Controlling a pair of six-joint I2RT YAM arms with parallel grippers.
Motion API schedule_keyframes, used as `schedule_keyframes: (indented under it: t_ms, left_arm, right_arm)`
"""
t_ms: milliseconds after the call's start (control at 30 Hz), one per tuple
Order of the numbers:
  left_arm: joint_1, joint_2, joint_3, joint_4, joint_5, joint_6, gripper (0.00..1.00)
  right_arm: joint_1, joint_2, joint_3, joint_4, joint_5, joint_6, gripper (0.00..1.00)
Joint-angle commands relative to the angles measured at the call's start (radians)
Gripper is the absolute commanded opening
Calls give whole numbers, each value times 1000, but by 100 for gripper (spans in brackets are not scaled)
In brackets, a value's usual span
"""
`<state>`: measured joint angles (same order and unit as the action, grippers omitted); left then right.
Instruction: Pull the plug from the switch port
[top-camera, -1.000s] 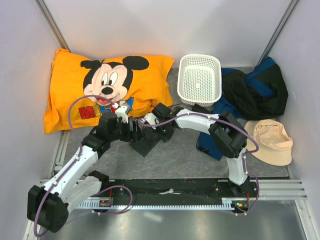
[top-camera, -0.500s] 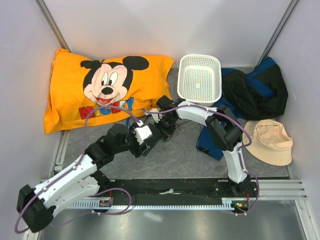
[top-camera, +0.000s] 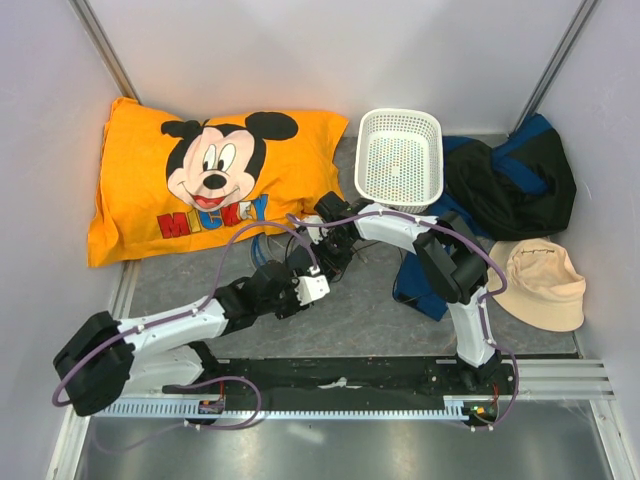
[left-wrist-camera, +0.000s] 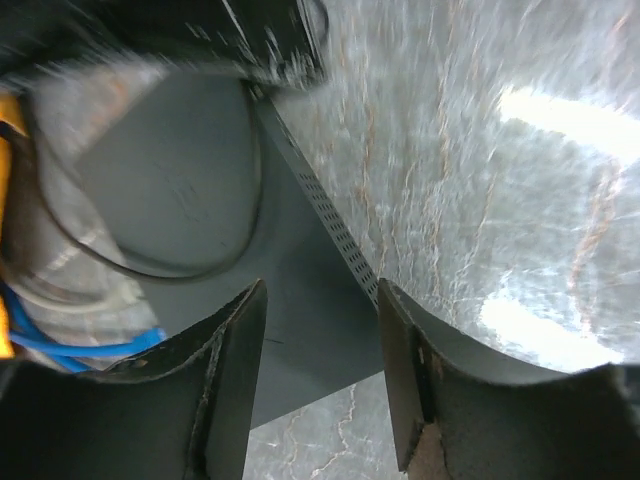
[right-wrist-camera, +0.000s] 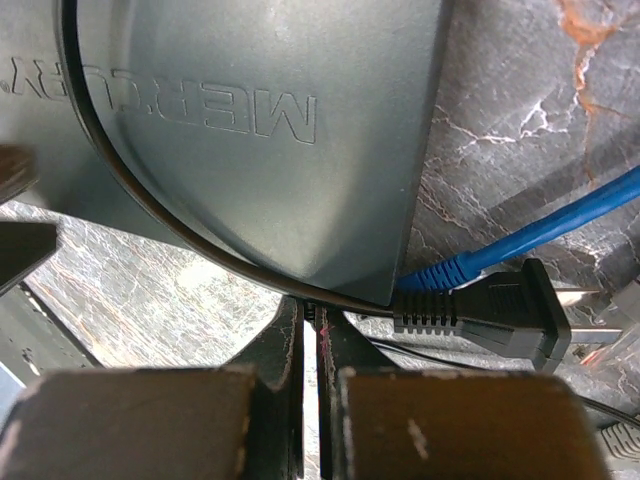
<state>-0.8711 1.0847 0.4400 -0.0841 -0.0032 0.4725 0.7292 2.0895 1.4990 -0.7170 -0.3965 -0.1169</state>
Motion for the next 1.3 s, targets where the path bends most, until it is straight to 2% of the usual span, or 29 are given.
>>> schedule_keyframes:
  t_ms: [0, 200, 533, 767, 933, 1167, 1267]
  left_arm:
    - [-5, 49, 19, 70, -23, -20, 55]
    - [-8, 79, -20, 107, -86, -3, 59]
    - [0, 205, -66, 155, -199, 72, 45]
    - [73, 213, -61, 106, -129, 66, 50]
    - [110, 222, -37, 93, -97, 61, 49]
    - [112, 170, -58, 90, -46, 66, 44]
    - [122, 141, -50, 40, -3, 74, 48]
  right_arm:
    - [-14, 33, -28, 39, 96, 31, 0]
    - [-13, 40, -31, 39, 78, 46, 0]
    - [-16, 26, -85, -12, 19, 33, 0]
    - [-16, -48, -203, -67, -48, -18, 0]
    - [-14, -92, -281, -82, -39, -13, 0]
    - [-96, -239, -197, -98, 7, -70, 0]
    - [-149, -362, -154, -104, 28, -151, 0]
